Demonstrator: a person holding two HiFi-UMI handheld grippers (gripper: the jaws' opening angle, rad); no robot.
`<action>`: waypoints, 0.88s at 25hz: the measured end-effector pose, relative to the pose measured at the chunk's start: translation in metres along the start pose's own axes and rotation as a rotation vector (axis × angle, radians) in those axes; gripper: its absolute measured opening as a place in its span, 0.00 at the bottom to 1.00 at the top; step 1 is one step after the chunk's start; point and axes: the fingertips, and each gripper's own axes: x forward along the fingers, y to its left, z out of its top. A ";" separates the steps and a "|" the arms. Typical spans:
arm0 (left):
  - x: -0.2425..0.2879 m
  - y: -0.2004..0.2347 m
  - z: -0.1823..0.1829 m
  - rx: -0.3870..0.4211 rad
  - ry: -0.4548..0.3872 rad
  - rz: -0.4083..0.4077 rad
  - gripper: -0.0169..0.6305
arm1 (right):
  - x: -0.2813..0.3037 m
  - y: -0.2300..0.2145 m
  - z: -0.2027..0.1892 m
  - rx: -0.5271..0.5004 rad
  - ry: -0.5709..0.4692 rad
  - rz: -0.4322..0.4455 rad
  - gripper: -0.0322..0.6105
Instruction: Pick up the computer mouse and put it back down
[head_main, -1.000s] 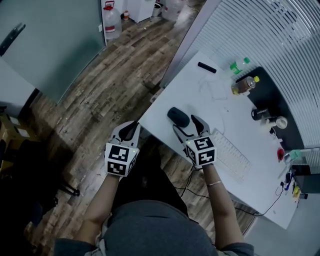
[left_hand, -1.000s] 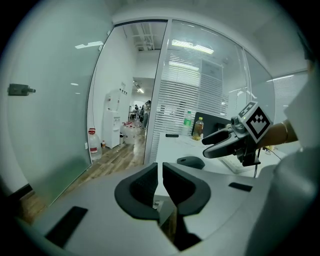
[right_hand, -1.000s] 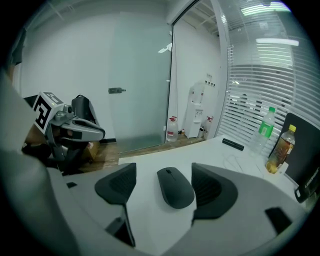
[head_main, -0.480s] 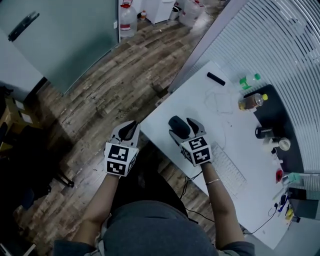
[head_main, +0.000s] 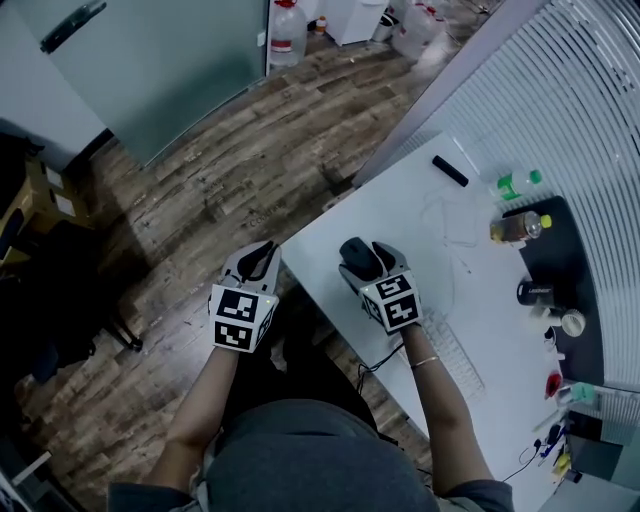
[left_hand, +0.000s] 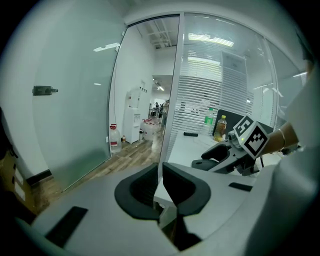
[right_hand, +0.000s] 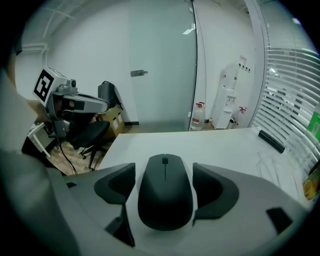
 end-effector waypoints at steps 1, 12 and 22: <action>0.000 0.000 -0.001 -0.005 0.002 0.008 0.09 | 0.001 0.000 -0.001 -0.001 0.003 0.008 0.59; 0.002 -0.003 -0.006 -0.033 0.010 0.057 0.09 | 0.013 -0.001 -0.005 -0.022 0.006 0.051 0.51; 0.002 -0.003 -0.004 -0.035 0.003 0.056 0.09 | 0.016 0.000 -0.003 -0.042 0.012 0.056 0.52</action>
